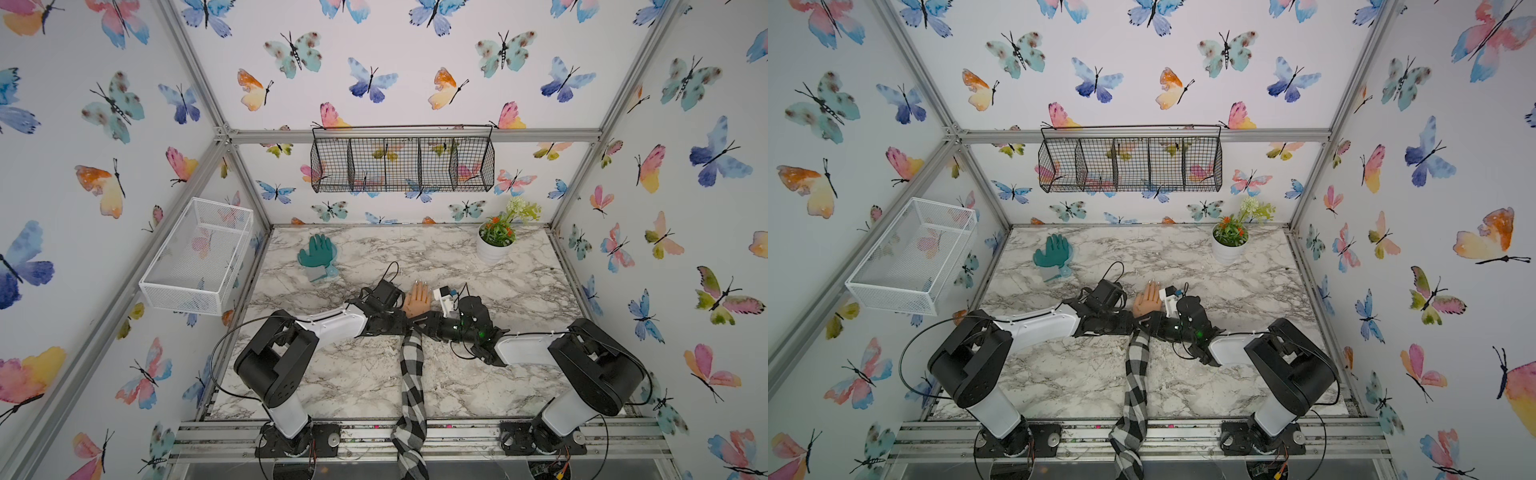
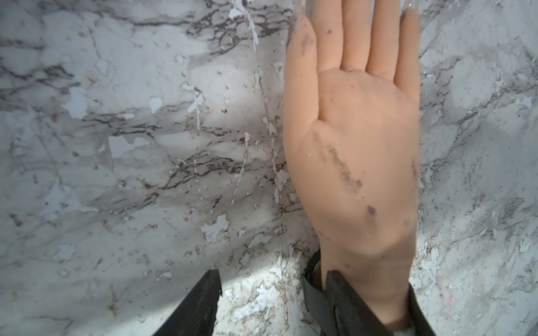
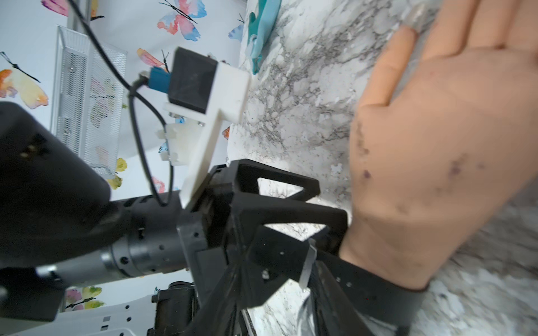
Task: Take off the watch
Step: Untie the watch from the hand.
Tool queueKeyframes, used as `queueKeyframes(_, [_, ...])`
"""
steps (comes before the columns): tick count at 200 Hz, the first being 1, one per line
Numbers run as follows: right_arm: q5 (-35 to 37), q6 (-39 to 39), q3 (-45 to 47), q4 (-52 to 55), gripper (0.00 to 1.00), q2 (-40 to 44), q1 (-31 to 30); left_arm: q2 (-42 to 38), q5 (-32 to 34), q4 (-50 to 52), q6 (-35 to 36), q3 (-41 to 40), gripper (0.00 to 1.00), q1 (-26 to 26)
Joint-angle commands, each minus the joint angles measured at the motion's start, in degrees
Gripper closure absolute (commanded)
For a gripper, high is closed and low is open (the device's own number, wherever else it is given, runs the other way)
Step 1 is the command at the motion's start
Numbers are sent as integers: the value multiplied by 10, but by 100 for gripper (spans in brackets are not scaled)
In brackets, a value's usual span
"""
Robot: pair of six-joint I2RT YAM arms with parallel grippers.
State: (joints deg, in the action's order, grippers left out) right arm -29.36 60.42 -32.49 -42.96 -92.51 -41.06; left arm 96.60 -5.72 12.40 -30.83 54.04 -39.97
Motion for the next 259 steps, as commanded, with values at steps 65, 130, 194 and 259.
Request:
queueKeyframes(65, [48, -81, -41, 155, 55, 88, 2, 7, -9, -8, -1, -16, 39, 1])
queueKeyframes(130, [322, -286, -97, 477, 54, 131, -55, 8, -12, -8, 0, -12, 39, 1])
queueKeyframes(194, [510, -344, -117, 479, 56, 76, -179, 10, -14, -7, -4, -9, 39, 1])
queueKeyframes(259, [538, -364, -120, 456, 57, 51, -198, 16, -18, -7, -6, -5, 39, 1])
